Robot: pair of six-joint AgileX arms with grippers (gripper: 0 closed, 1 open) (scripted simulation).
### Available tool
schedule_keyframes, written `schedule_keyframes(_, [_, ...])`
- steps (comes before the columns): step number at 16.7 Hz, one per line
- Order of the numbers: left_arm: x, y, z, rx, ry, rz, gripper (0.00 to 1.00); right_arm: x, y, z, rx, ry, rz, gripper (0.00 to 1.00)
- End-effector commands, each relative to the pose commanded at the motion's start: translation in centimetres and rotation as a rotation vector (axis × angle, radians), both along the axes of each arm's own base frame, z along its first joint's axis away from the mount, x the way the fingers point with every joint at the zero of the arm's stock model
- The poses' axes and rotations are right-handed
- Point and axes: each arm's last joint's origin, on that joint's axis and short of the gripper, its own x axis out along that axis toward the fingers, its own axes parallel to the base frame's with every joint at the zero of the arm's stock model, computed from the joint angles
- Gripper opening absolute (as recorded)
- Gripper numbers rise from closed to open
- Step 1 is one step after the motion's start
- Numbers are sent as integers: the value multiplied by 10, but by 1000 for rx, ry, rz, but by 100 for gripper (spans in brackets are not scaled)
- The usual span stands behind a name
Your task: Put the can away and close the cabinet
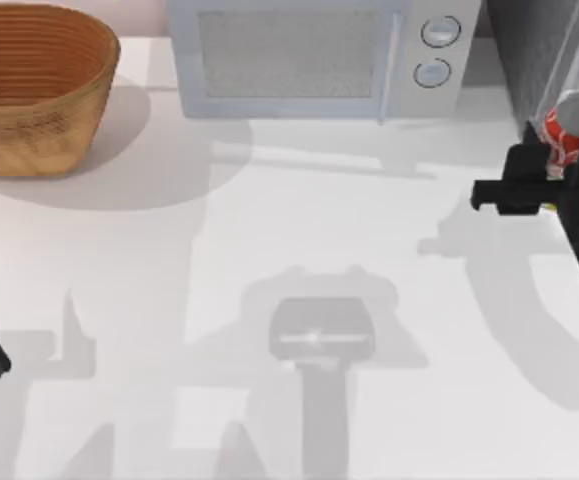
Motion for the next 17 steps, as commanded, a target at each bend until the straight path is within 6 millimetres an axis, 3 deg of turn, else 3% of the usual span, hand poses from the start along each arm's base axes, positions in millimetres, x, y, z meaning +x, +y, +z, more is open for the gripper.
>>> schedule_keyframes(5, [0,0,0,0,0,0,100,-17,-18,18,21,-41,25,0])
schedule_keyframes(10, [0,0,0,0,0,0,100,-62,-60,35,43,-112,40,0])
schedule_keyframes(17, [0,0,0,0,0,0,100,-126,-103,9,33,-200,30,0])
